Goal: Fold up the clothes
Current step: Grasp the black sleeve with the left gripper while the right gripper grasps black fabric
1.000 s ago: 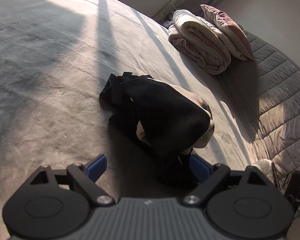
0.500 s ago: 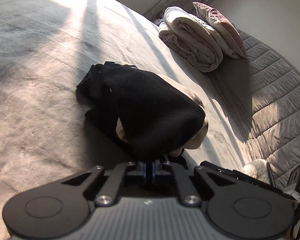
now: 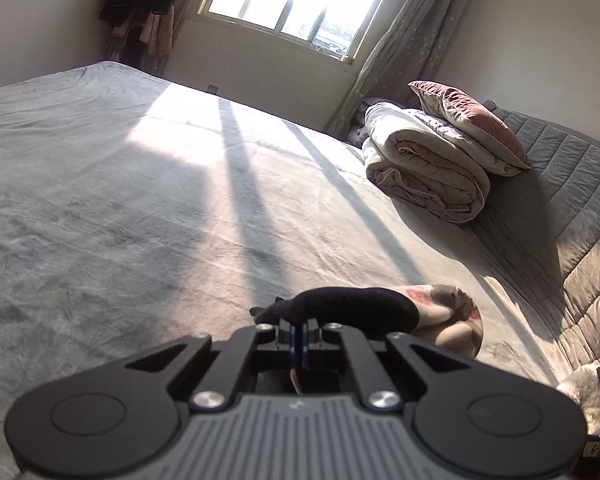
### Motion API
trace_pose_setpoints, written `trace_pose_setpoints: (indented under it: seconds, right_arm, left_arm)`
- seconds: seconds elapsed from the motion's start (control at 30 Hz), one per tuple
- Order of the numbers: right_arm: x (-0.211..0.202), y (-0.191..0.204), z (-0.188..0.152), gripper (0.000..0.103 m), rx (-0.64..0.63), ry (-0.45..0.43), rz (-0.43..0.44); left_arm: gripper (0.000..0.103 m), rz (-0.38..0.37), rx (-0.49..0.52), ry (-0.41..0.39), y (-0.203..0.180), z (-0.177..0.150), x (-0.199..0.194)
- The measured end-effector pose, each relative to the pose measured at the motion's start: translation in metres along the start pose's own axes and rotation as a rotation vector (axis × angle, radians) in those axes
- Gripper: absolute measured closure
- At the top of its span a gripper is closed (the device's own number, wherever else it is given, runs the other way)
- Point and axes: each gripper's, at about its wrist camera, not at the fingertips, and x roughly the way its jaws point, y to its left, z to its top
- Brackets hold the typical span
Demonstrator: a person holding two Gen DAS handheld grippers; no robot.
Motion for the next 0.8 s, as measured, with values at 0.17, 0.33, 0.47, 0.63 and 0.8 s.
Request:
trace_pose_setpoints:
  seconds: [0.17,0.33,0.47,0.63,0.8]
  right_arm:
    - [-0.001,0.009,0.0,0.016,-0.018,-0.002,0.031]
    - [0.003,0.015,-0.006,0.011,-0.043,0.007,0.07]
    - [0.008,0.018,-0.007,0.011,-0.049,0.003,0.08]
    - [0.023,0.026,0.009,0.011,-0.052,-0.013,0.083]
    - [0.051,0.038,0.032,0.01,-0.002,-0.008,0.143]
  left_arm:
    - [0.1,0.051,0.018,-0.077,0.008,0.008,-0.017]
    - [0.1,0.103,0.001,-0.108,0.026,-0.005,-0.016]
    - [0.1,0.146,-0.031,-0.015,0.052,-0.019,0.008]
    - [0.1,0.214,-0.043,-0.048,0.078,-0.012,0.019]
    - [0.1,0.211,-0.091,0.013,0.097,-0.009,0.029]
